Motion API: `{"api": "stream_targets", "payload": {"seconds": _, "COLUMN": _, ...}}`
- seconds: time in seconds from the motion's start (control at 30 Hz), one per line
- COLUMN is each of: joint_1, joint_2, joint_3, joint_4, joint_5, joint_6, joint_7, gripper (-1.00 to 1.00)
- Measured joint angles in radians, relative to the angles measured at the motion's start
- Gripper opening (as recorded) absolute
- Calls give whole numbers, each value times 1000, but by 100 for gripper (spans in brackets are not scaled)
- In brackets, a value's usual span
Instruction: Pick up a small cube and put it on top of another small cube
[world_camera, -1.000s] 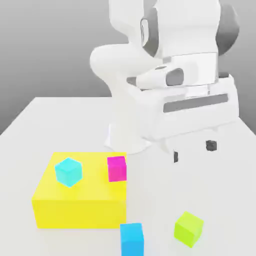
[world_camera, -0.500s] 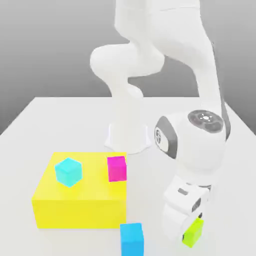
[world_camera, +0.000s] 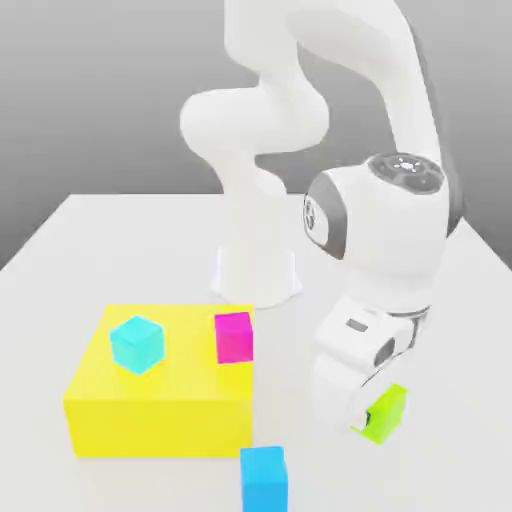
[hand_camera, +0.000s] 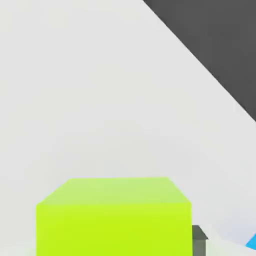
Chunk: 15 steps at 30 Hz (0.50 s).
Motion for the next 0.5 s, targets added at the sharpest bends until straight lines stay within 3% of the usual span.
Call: {"api": "stream_targets", "payload": {"seconds": 0.5, "joint_1": -185, "joint_2": -539, "joint_3": -94, "joint_4": -228, "joint_5": -43, "joint_6": -311, "joint_7": 42, "gripper": -100}}
